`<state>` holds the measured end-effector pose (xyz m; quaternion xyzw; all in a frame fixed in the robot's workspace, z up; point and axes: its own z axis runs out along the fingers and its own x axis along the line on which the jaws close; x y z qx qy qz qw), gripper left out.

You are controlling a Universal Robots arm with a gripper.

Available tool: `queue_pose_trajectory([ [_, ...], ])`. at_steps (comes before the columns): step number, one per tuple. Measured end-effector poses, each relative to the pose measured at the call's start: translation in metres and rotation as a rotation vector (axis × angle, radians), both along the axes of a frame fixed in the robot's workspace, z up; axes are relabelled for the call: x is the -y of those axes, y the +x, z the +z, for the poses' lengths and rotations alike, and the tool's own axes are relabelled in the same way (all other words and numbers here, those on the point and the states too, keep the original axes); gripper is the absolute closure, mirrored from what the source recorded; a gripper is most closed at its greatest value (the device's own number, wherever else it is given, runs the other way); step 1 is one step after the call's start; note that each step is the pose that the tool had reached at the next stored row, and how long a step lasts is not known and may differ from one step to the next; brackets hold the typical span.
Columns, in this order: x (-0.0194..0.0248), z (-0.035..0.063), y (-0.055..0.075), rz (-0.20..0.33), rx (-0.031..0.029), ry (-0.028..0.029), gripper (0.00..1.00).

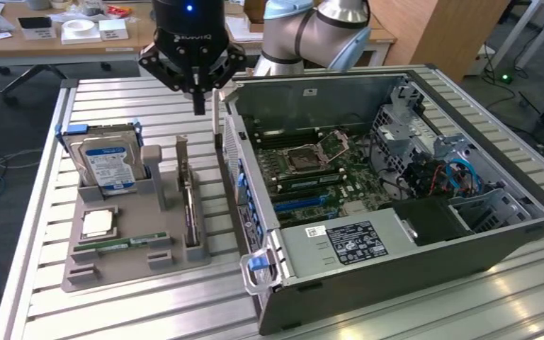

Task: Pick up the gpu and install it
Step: 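Reach for the gpu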

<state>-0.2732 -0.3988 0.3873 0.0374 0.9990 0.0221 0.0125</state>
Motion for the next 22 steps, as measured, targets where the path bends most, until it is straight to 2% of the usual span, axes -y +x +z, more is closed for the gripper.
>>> queue_pose_trajectory([
  [12, 0.0, -0.0032, -0.023, 0.0, 0.0, -0.0002, 0.89],
  [22, 0.0, -0.0046, -0.031, 0.0, 0.0, -0.0002, 0.89],
])
